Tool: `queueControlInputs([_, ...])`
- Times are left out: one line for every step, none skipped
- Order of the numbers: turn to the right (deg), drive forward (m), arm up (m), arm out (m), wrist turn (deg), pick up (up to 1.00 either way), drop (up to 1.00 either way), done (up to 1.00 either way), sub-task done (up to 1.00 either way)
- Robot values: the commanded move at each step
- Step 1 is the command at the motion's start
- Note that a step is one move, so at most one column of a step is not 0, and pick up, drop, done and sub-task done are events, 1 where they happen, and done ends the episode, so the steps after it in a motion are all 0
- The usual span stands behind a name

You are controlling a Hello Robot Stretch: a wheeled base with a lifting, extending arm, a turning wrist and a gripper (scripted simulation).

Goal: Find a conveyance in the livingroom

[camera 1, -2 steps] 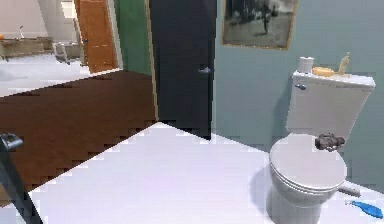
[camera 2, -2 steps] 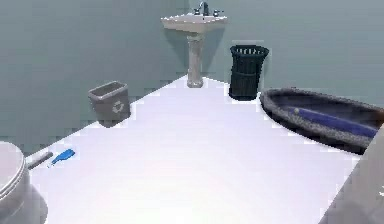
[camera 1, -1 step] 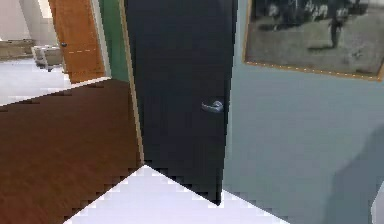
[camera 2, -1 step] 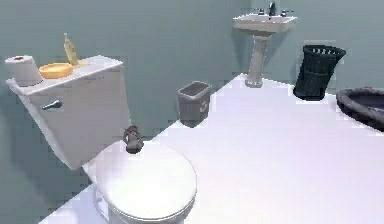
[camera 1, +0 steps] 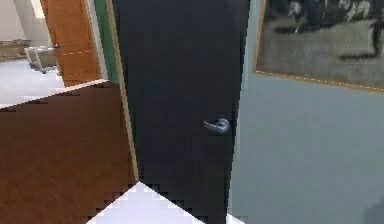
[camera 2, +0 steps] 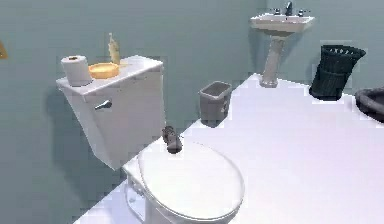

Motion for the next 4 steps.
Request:
queueControlInputs([-45.0,0.00,0.00,0.00,0.0,0.00,0.00,0.00,0.00])
queueControlInputs([-21.0,0.00,0.00,0.00,0.0,0.00,0.00,0.00,0.00])
queueControlInputs([0.0,0.75,0.00,0.00,0.0,0.00,0.00,0.00,0.00])
queueControlInputs([3.0,0.00,0.00,0.00,0.0,0.00,0.00,0.00,0.00])
